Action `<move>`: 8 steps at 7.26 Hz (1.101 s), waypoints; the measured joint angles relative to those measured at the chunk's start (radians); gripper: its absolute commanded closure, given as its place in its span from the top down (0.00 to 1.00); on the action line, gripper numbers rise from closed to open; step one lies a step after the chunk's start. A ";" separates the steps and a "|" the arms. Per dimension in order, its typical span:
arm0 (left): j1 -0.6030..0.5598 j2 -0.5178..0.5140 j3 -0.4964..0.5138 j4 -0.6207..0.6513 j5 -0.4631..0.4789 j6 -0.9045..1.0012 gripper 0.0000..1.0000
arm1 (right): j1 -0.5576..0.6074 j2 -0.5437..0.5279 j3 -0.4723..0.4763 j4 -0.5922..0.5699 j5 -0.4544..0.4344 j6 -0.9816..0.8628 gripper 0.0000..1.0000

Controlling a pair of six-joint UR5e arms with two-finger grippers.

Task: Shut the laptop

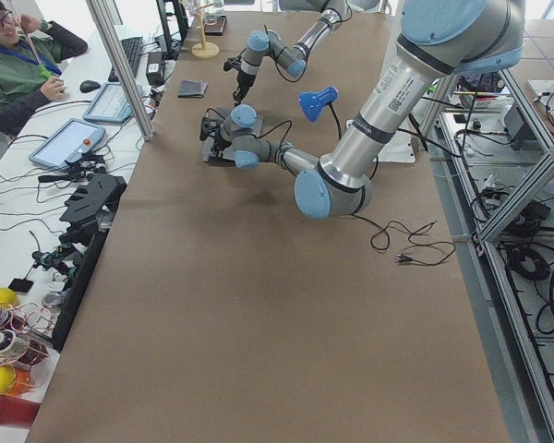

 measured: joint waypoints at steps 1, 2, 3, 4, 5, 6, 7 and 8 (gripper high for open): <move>0.002 0.000 -0.002 0.000 0.001 0.000 0.00 | 0.003 0.002 0.002 0.000 0.001 -0.002 0.00; 0.002 0.000 -0.015 0.002 -0.002 0.000 0.00 | 0.010 0.006 0.006 -0.001 0.006 -0.004 0.00; 0.001 0.000 -0.046 0.020 -0.019 0.000 0.00 | 0.021 0.008 0.014 -0.006 0.018 -0.006 0.00; -0.007 0.003 -0.098 0.078 -0.064 0.002 0.00 | 0.038 0.003 0.029 -0.011 0.048 -0.010 0.00; -0.028 0.011 -0.170 0.170 -0.137 0.029 0.95 | 0.064 -0.020 0.056 -0.014 0.090 -0.027 0.99; -0.059 0.037 -0.260 0.266 -0.213 0.116 0.99 | 0.090 -0.061 0.101 -0.019 0.125 -0.070 1.00; -0.093 0.086 -0.359 0.345 -0.260 0.222 0.99 | 0.118 -0.097 0.141 -0.046 0.145 -0.125 1.00; -0.136 0.132 -0.453 0.446 -0.306 0.314 0.99 | 0.151 -0.115 0.173 -0.107 0.158 -0.199 1.00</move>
